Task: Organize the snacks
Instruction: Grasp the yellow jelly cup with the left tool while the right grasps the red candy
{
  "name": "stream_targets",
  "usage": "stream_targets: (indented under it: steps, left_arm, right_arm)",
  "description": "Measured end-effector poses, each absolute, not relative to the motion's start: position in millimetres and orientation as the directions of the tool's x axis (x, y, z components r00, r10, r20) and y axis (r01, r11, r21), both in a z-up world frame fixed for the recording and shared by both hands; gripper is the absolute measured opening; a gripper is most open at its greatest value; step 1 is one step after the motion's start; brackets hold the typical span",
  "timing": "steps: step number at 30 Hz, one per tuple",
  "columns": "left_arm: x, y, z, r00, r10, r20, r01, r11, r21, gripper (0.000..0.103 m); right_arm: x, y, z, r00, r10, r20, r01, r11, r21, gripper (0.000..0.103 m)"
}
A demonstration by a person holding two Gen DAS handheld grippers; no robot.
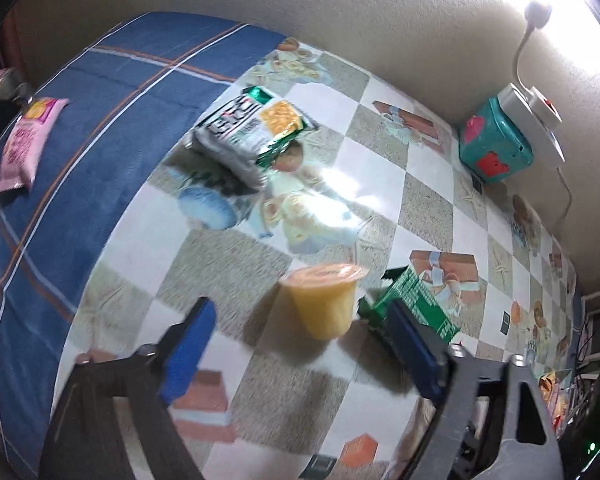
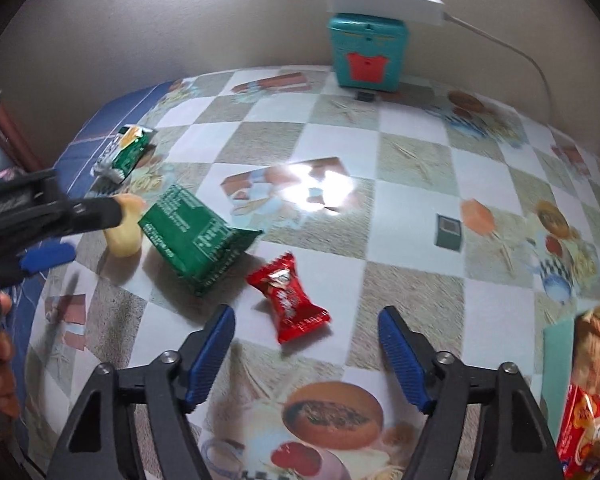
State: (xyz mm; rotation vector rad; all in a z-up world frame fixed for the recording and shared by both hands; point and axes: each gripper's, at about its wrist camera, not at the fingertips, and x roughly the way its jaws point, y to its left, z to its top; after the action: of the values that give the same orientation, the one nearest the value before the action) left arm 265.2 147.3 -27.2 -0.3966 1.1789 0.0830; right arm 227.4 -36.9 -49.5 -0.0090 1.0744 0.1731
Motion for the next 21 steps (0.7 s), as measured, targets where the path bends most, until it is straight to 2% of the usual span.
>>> stream_targets:
  steps: [2, 3, 6, 8, 10, 11, 14, 21]
  left_arm:
    - [270.8, 144.7, -30.0, 0.385, -0.134, -0.913, -0.265, 0.932, -0.248, 0.078]
    - [272.9, 144.0, -31.8, 0.382, -0.13, -0.915, -0.268, 0.932, -0.244, 0.073]
    - [275.5, 142.9, -36.1, 0.381, -0.13, -0.915, -0.271, 0.931, -0.245, 0.062]
    - [277.5, 142.1, -39.0, 0.378, -0.121, -0.918, -0.279, 0.931, -0.237, 0.06]
    - [277.1, 141.2, -38.9, 0.386, -0.115, -0.915, -0.279, 0.931, -0.235, 0.049]
    - [276.9, 141.1, -38.9, 0.391, -0.128, -0.912, -0.277, 0.928, -0.249, 0.043]
    - [276.5, 141.3, -39.8, 0.392, -0.129, -0.911, -0.286, 0.924, -0.253, 0.043]
    - [264.4, 147.0, -40.3, 0.396, -0.128, -0.909, -0.332, 0.903, -0.272, 0.043]
  right_arm:
    - [229.8, -32.5, -50.5, 0.464, 0.134, -0.876, -0.157, 0.985, 0.068, 0.063]
    - [231.0, -31.3, -51.0, 0.466, 0.133, -0.875, -0.159, 0.985, 0.065, 0.058]
    - [233.1, -28.5, -50.6, 0.478, 0.122, -0.87, -0.168, 0.985, 0.045, 0.051]
    - [233.9, -28.6, -49.7, 0.482, 0.13, -0.867, -0.173, 0.984, 0.051, 0.045]
    - [234.2, -28.3, -49.4, 0.484, 0.13, -0.865, -0.174, 0.983, 0.05, 0.034]
    - [234.2, -28.4, -49.5, 0.486, 0.126, -0.865, -0.173, 0.984, 0.047, 0.032]
    - [233.2, -30.2, -49.5, 0.489, 0.129, -0.863, -0.17, 0.984, 0.051, 0.023]
    - [228.9, -41.5, -49.2, 0.479, 0.151, -0.865, -0.158, 0.984, 0.084, 0.021]
